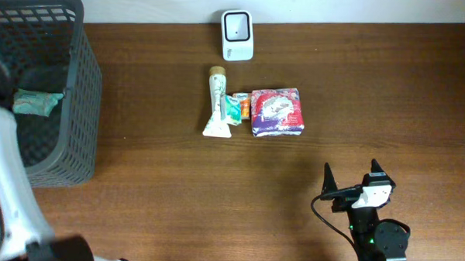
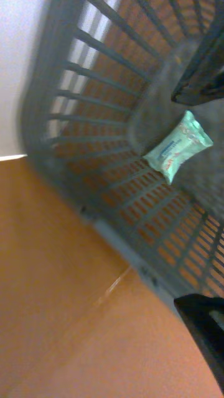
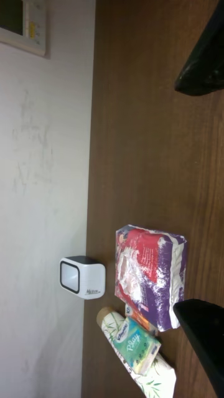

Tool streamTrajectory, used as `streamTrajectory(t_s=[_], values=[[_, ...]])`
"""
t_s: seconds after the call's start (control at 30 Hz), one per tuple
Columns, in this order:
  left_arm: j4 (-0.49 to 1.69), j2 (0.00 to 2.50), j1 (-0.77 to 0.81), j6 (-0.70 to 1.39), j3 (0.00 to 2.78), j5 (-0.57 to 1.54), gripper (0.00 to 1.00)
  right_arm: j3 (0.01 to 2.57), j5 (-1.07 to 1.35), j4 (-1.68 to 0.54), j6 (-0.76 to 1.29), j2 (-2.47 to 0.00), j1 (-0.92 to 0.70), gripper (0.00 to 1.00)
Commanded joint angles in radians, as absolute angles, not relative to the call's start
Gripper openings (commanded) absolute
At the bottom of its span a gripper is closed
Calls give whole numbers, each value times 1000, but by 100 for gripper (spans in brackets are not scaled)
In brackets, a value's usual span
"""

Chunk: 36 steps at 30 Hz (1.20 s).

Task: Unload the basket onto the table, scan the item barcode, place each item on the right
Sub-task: 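Place the green-white pack between the tube and the Kleenex pack, then reach the left gripper into the basket and grasp the green wipes pack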

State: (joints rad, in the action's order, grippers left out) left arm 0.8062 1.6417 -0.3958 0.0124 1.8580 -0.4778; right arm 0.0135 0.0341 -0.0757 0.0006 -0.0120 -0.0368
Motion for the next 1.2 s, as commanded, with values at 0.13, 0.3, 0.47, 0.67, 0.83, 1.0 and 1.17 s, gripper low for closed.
streamTrajectory(t_s=[0.13,0.3,0.47,0.67,0.83,1.0,1.17], values=[[773,1911,-398,-125,1860,-378,92,6,33,-79,8,-6,-32,99],[775,2011,-398,36,1860,-378,89,6,33,-79,8,-6,-32,99],[801,2099,-398,382,1860,-380,95,6,33,-79,8,-6,-32,99],[802,2178,-404,535,1860,-317,95,6,33,-79,8,-6,-32,99],[792,2212,-449,591,1850,-318,97,6,33,-79,8,-6,-32,99],[744,2247,-481,588,1850,-263,95,6,33,-79,8,-6,-32,99],[680,2325,-480,586,1850,-223,92,6,33,-79,8,-6,-32,99]])
